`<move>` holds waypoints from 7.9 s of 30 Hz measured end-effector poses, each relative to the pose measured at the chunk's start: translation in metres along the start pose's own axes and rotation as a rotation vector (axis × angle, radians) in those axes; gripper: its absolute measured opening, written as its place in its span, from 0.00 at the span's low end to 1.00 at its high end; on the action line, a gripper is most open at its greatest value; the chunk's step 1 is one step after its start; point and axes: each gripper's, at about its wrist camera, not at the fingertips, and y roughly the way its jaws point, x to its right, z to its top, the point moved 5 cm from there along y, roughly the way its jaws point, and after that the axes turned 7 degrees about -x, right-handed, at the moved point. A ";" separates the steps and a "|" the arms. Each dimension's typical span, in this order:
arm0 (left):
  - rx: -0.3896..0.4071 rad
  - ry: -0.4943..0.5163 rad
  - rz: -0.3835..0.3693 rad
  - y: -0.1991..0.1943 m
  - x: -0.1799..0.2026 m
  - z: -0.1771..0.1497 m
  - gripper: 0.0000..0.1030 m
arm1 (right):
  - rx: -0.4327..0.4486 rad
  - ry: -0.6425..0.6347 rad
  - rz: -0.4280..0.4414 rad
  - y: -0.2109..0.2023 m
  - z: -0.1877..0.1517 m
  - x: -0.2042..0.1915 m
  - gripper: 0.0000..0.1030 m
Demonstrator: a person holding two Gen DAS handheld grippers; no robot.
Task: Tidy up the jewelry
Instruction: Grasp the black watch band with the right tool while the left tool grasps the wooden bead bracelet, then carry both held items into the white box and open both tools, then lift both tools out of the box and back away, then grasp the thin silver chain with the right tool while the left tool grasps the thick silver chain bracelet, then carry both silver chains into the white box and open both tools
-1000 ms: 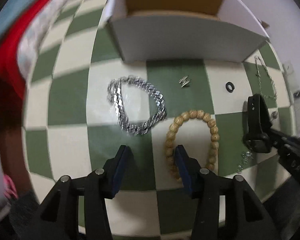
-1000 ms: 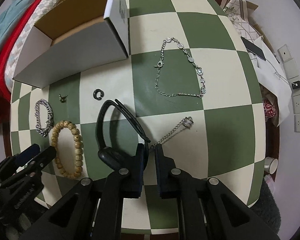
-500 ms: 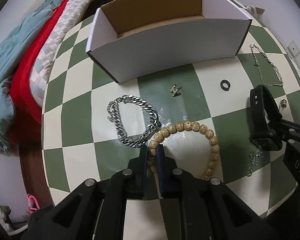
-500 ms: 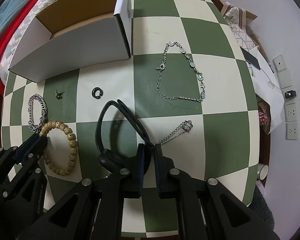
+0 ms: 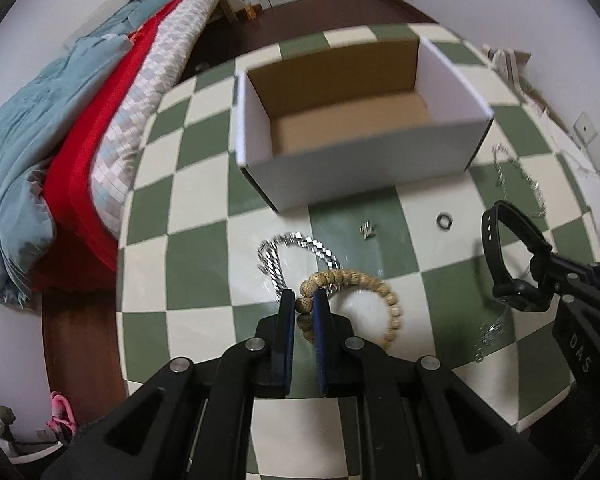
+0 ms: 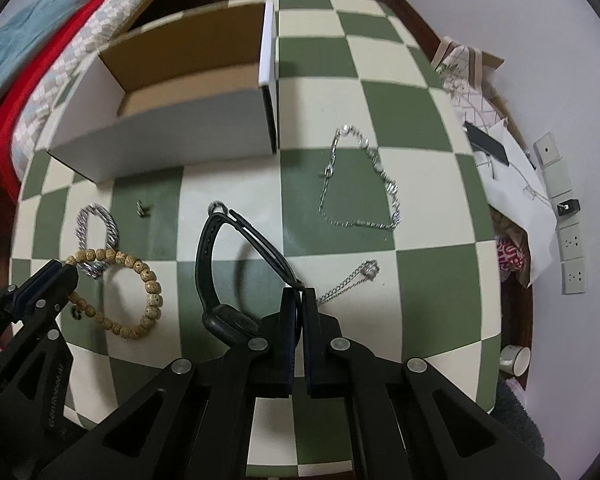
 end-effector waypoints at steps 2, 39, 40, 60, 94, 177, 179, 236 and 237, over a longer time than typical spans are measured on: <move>0.019 -0.007 -0.005 -0.008 -0.006 0.006 0.06 | 0.021 0.004 0.008 -0.011 0.000 -0.001 0.03; 0.109 -0.159 -0.244 -0.042 -0.063 0.173 0.06 | 0.224 0.008 0.110 -0.093 0.143 -0.011 0.03; 0.083 -0.162 -0.266 -0.033 -0.063 0.175 0.06 | 0.213 0.008 0.111 -0.088 0.147 -0.011 0.03; 0.006 -0.211 -0.245 0.018 -0.089 0.184 0.88 | 0.084 -0.018 0.146 -0.034 0.181 -0.038 0.58; 0.240 -0.262 -0.029 -0.093 -0.124 0.076 1.00 | 0.230 -0.046 0.004 -0.123 0.089 -0.032 1.00; -0.024 -0.169 -0.036 0.048 -0.075 0.007 0.00 | 0.182 0.159 0.012 0.009 0.003 0.036 0.12; -0.033 -0.211 -0.139 0.047 -0.080 0.007 0.00 | 0.197 0.163 0.026 0.000 0.004 0.037 0.12; 0.234 -0.131 -0.131 -0.069 -0.071 0.038 0.05 | 0.372 0.103 0.113 -0.106 0.018 0.015 0.12; 0.242 -0.131 -0.135 -0.074 -0.071 0.040 0.05 | 0.376 0.098 0.112 -0.108 0.019 0.014 0.12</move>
